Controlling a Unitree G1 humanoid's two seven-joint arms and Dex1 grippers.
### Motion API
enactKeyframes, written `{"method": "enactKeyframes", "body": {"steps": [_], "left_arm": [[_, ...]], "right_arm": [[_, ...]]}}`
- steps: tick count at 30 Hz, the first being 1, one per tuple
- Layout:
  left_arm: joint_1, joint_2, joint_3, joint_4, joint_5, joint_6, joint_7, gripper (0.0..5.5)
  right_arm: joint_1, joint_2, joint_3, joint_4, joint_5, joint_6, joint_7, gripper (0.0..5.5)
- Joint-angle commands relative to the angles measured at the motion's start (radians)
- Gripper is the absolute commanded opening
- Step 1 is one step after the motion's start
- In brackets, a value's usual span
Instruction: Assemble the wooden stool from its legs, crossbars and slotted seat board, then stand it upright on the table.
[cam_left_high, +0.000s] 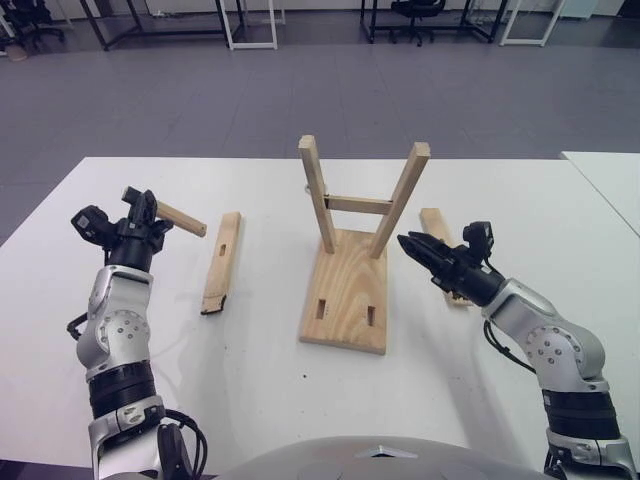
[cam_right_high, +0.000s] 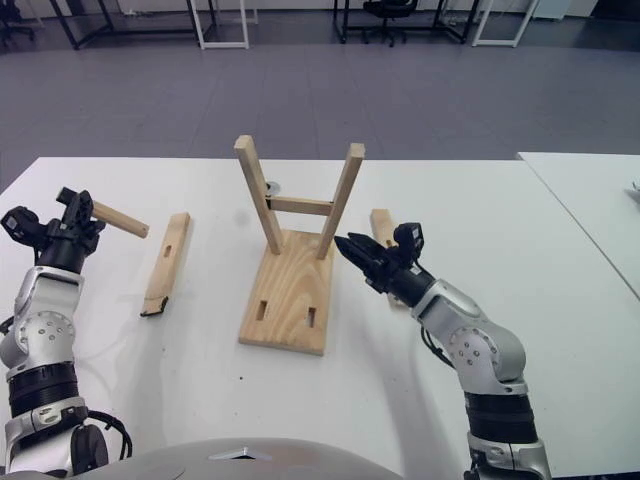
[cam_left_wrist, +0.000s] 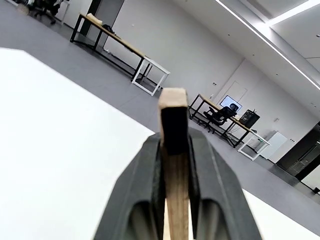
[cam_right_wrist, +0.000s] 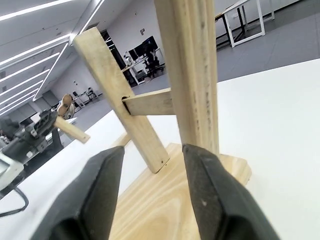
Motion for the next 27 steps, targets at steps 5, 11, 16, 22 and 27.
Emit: {"method": "enactKeyframes", "body": {"steps": [5,11,16,22,27], "left_arm": [[-0.024,-0.061,-0.028,0.091,0.066,-0.053,-0.014,0.39],[-0.045,-0.077,-0.033,0.146,0.092,-0.082,-0.035,0.39],[-0.042,-0.076,-0.034,0.175,0.118,-0.101,-0.038,0.39],[-0.030,-0.067,-0.033,0.197,0.159,-0.109,-0.033,0.39],[0.001,-0.072,-0.064,0.213,0.231,-0.098,0.017,0.39]], "right_arm": [[0.008,0.061,-0.030,0.076,-0.069,-0.048,-0.012,2.17],[-0.007,0.080,-0.031,0.103,-0.092,-0.048,0.005,2.17],[-0.005,0.093,-0.031,0.111,-0.106,-0.048,0.014,2.17],[0.006,0.105,-0.034,0.110,-0.107,-0.047,0.013,2.17],[0.031,0.107,-0.034,0.094,-0.112,-0.043,0.011,2.17]]}}
